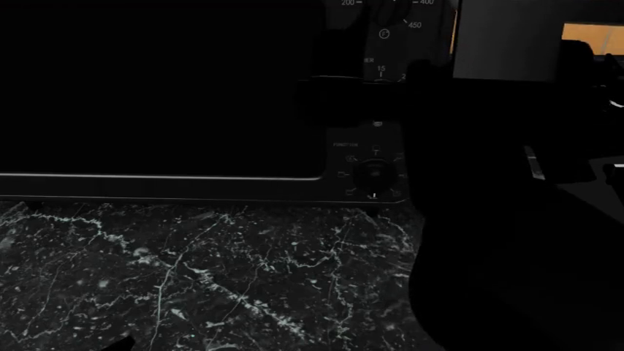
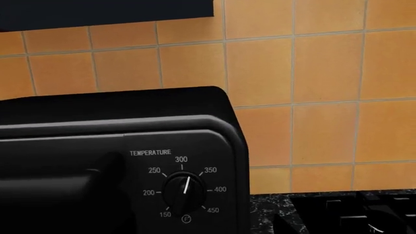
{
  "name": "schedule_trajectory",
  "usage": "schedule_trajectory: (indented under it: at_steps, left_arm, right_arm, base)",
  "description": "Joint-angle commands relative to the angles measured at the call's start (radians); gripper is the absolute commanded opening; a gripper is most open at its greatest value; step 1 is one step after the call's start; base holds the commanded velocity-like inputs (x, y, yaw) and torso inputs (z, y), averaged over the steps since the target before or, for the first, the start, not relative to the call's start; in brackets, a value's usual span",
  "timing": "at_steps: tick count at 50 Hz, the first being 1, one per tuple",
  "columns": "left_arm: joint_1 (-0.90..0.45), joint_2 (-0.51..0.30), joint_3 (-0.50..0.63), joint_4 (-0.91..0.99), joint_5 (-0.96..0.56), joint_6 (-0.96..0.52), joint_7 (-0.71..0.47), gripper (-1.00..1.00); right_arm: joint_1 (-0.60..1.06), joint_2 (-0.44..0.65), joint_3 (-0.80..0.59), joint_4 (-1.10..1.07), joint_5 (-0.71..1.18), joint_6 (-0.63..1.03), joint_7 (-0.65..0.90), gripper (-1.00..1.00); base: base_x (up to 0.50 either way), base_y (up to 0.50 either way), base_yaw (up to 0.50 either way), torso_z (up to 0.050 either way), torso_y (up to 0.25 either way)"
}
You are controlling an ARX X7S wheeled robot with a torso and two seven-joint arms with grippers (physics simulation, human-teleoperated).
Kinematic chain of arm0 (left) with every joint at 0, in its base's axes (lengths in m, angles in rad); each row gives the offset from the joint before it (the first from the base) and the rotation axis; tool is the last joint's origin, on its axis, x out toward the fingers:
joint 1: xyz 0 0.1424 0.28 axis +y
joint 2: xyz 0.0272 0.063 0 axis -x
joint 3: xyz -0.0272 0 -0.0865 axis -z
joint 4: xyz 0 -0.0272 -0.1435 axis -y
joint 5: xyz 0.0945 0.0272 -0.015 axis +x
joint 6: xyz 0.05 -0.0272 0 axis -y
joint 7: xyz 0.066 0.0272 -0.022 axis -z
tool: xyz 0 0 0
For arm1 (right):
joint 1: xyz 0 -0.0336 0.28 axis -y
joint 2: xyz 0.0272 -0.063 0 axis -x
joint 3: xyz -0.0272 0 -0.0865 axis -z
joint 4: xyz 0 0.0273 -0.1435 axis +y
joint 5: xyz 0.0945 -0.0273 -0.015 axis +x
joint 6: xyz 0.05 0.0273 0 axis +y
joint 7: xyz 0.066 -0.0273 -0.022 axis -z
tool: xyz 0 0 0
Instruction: Decrease the toaster oven temperature.
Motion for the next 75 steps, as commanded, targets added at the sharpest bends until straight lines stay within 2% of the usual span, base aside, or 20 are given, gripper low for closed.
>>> schedule_trajectory:
  at_steps: [1,46,75]
  left_arm:
    - [-0.006,0.0,0.003,-0.006,-0.004,0.006,0.0,1.0]
    - [-0.023,-0.007,0.005,-0.03,-0.02,0.029,-0.003,1.0]
    - [-0.027,-0.014,0.012,-0.033,-0.021,0.031,-0.013,1.0]
  right_arm:
    - [0.037,-0.005,-0.029,0.066,0.001,-0.043,0.043,1.0]
    - [0.056,-0.001,-0.166,0.273,-0.078,-0.238,0.003,1.0]
    - [0.04,-0.002,-0.156,0.306,-0.042,-0.274,0.007,1.0]
  base:
    - [0.0,0.0,0.0,0.0,0.0]
    - [0.0,0.0,0.0,0.0,0.0]
    - [0.0,0.0,0.0,0.0,0.0]
